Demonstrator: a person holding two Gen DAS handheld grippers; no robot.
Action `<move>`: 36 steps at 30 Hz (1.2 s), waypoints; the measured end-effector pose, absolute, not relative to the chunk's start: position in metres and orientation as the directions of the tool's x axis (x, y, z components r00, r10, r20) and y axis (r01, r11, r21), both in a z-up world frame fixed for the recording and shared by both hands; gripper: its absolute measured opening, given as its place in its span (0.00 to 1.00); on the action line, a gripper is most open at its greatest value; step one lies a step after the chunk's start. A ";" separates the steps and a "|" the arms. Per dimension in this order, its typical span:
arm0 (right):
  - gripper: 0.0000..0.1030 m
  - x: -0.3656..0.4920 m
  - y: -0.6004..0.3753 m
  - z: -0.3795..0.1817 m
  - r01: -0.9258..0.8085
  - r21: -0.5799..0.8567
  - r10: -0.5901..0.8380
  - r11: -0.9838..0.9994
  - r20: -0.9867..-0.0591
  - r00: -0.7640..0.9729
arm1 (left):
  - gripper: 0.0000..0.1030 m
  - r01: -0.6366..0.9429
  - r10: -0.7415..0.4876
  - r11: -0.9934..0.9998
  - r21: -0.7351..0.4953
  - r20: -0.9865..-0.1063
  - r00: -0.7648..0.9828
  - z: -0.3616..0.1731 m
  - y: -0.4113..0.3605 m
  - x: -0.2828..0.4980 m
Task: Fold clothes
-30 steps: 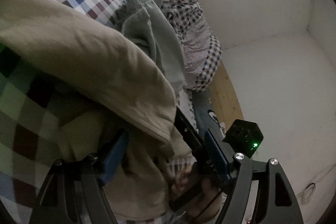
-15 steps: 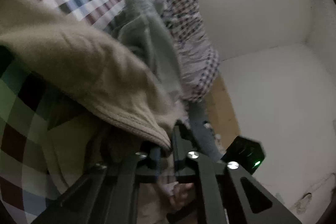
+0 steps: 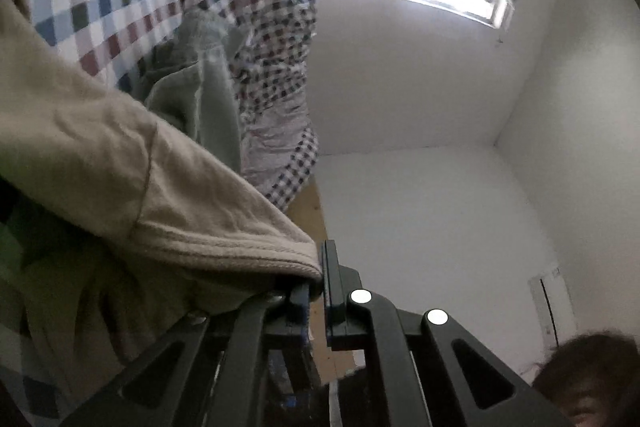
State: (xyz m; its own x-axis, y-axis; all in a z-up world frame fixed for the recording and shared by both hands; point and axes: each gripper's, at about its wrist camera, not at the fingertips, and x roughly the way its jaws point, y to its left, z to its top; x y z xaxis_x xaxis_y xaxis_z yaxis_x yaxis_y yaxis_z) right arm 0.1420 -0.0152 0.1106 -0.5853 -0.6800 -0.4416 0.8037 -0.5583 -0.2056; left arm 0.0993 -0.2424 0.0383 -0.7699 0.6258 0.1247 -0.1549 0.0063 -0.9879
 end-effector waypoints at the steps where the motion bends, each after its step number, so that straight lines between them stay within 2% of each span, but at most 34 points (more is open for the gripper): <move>1: 0.64 0.147 -0.020 0.107 0.802 -0.223 -0.677 -0.555 -0.439 -0.590 | 0.02 -0.141 0.631 -0.023 -0.990 0.095 -0.770 0.039 -0.240 0.098; 3: 0.63 0.158 -0.030 0.101 0.797 -0.256 -0.671 -0.547 -0.434 -0.601 | 0.02 -0.133 0.639 -0.061 -0.989 0.064 -0.766 0.041 -0.235 0.096; 5: 0.55 0.168 -0.040 0.095 0.791 -0.290 -0.666 -0.539 -0.429 -0.611 | 0.02 -0.148 0.649 -0.103 -0.984 0.046 -0.759 0.047 -0.233 0.097; 9: 0.48 0.178 -0.056 0.083 0.756 -0.337 -0.631 -0.561 -0.416 -0.655 | 0.02 -0.187 0.663 -0.151 -0.971 0.041 -0.748 0.059 -0.230 0.103; 15: 0.47 0.167 -0.063 0.085 0.632 -0.400 -0.529 -0.664 -0.346 -0.775 | 0.02 -0.254 0.679 -0.160 -0.954 0.080 -0.730 0.071 -0.231 0.115; 19: 0.46 0.160 -0.074 0.082 0.607 -0.440 -0.506 -0.662 -0.336 -0.794 | 0.02 -0.282 0.686 -0.125 -0.951 0.122 -0.717 0.072 -0.233 0.115; 21: 0.32 0.157 -0.078 0.079 0.590 -0.468 -0.485 -0.658 -0.336 -0.807 | 0.02 -0.277 0.681 -0.130 -0.952 0.117 -0.723 0.070 -0.236 0.114; 22: 0.14 0.156 -0.079 0.077 0.583 -0.480 -0.477 -0.656 -0.336 -0.812 | 0.02 -0.269 0.671 -0.141 -0.953 0.108 -0.733 0.069 -0.239 0.116; 23: 0.09 0.155 -0.078 0.079 0.585 -0.483 -0.475 -0.652 -0.341 -0.811 | 0.02 -0.258 0.662 -0.149 -0.955 0.098 -0.743 0.068 -0.242 0.116; 27: 0.05 0.156 -0.064 0.093 0.595 -0.497 -0.490 -0.632 -0.338 -0.803 | 0.02 -0.195 0.608 -0.150 -0.969 0.065 -0.791 0.058 -0.258 0.119; 32: 0.04 0.159 -0.034 0.132 0.731 -0.416 -0.606 -0.540 -0.411 -0.681 | 0.02 -0.168 0.587 -0.149 -0.975 0.050 -0.808 0.053 -0.264 0.115; 34: 0.04 0.156 -0.022 0.151 0.780 -0.355 -0.644 -0.515 -0.440 -0.626 | 0.02 -0.178 0.592 -0.166 -0.970 0.046 -0.805 0.056 -0.261 0.112; 36: 0.04 0.152 -0.005 0.174 0.818 -0.247 -0.698 -0.520 -0.430 -0.573 | 0.03 -0.191 0.601 -0.184 -0.964 0.044 -0.798 0.059 -0.256 0.110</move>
State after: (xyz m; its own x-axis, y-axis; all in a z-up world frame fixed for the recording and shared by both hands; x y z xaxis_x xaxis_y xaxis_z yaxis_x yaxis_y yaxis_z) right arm 0.1516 -0.0048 0.1739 -0.5731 -0.6975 -0.4302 0.8179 -0.5198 -0.2468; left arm 0.1097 -0.2560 0.0590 -0.7983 0.6006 0.0441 -0.1914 -0.1835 -0.9642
